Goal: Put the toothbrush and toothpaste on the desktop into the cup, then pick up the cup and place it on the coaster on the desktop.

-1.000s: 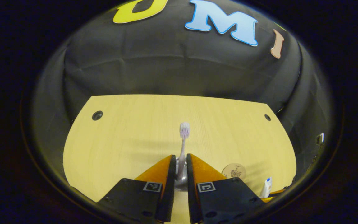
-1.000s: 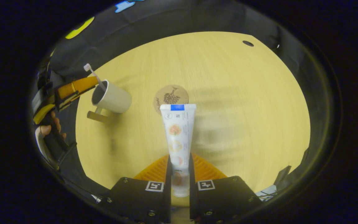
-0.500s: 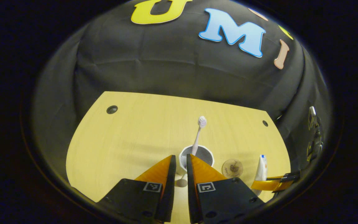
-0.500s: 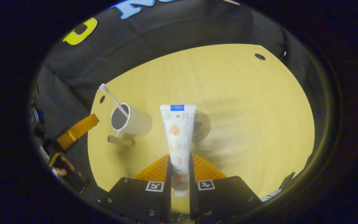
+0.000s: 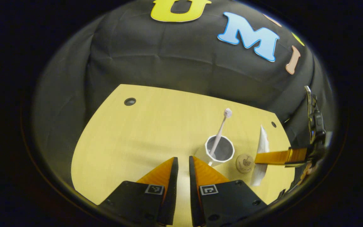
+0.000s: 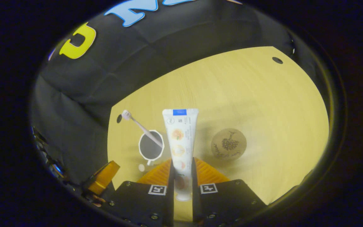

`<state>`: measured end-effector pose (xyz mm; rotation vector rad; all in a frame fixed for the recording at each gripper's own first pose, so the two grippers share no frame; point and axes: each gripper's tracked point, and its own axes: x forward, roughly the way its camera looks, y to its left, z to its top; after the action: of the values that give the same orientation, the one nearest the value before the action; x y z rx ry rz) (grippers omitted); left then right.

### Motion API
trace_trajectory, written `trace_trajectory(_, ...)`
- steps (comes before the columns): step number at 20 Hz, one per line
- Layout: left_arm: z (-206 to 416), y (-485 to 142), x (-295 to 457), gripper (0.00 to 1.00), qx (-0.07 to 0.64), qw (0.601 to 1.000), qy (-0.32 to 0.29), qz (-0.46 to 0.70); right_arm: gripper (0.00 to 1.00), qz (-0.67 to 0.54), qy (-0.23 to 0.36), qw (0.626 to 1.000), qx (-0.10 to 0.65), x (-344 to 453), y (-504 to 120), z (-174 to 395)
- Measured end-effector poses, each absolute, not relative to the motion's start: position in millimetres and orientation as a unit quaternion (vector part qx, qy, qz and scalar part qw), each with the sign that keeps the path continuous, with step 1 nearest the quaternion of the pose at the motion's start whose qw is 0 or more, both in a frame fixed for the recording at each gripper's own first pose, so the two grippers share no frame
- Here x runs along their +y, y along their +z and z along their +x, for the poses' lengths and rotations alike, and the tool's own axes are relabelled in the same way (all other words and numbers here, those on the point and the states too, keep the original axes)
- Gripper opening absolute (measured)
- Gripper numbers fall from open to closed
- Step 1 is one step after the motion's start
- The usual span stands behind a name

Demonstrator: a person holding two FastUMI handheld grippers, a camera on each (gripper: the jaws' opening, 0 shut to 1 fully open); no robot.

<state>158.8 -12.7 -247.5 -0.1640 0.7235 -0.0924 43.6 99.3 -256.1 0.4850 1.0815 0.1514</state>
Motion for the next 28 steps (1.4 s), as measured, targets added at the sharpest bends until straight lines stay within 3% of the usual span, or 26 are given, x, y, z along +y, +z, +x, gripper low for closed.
trace_trajectory(11,123.6,-261.3,32.0,0.27,0.381,0.921,-0.03,-0.078,0.24,0.283,0.052,0.855,0.431,160.8,-253.2,132.6)
trace_trajectory(19,107.5,-273.8,71.7,0.28,0.402,0.912,0.0,-0.077,0.24,0.224,0.058,0.907,0.351,178.1,-270.7,137.9)
trace_trajectory(25,112.8,-268.4,50.2,0.28,0.405,0.911,-0.017,-0.07,0.24,0.172,0.081,0.935,0.298,187.4,-276.6,125.9)
trace_trajectory(28,121.4,-268.9,32.3,0.28,0.403,0.912,-0.033,-0.075,0.32,0.145,0.083,0.943,0.289,185.5,-276.6,112.9)
